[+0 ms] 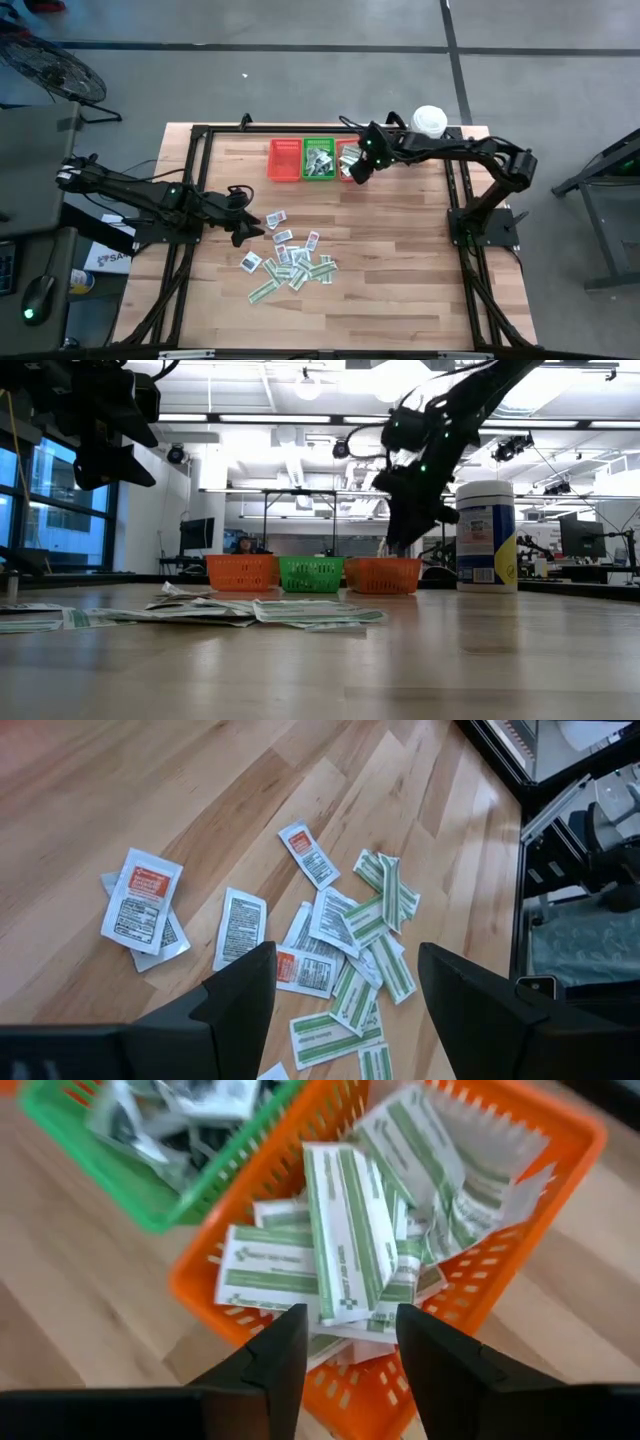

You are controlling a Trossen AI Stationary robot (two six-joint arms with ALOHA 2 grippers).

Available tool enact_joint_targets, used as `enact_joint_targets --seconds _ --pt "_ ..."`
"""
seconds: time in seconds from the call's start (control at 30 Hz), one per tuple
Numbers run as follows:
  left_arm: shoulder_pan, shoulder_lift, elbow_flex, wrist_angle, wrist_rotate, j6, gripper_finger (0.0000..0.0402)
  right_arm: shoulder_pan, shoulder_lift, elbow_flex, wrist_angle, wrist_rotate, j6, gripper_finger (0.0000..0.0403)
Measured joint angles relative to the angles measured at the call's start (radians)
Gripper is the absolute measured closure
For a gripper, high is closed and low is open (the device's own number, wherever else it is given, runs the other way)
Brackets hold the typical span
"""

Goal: Pick & Place First Aid Supplies
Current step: Put the bandage pack into the right orange bin

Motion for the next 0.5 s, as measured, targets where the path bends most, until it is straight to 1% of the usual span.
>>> enact_joint_targets --seconds 0.07,0.17,0.37,0.5 --pt "0.0 0.0 0.0 -0.001 0.0 0.0 0.0161 0.0 -0.028 0.0 -0.001 -0.008 -0.003 0.0253" --pt "0.0 0.0 0.0 0.0 0.0 0.0 0.0161 0.005 -0.06 0.0 0.005 -0.048 -0.036 0.0253" --pt "0.0 0.0 0.0 0.0 0.001 0.017 0.0161 0.055 -0.095 0.0 0.005 -0.11 -0.071 0.0253" --pt "0.0 0.0 0.0 -0.001 0.002 0.02 0.0161 0.105 -0.096 0.0 0.026 -0.19 -0.119 0.0253"
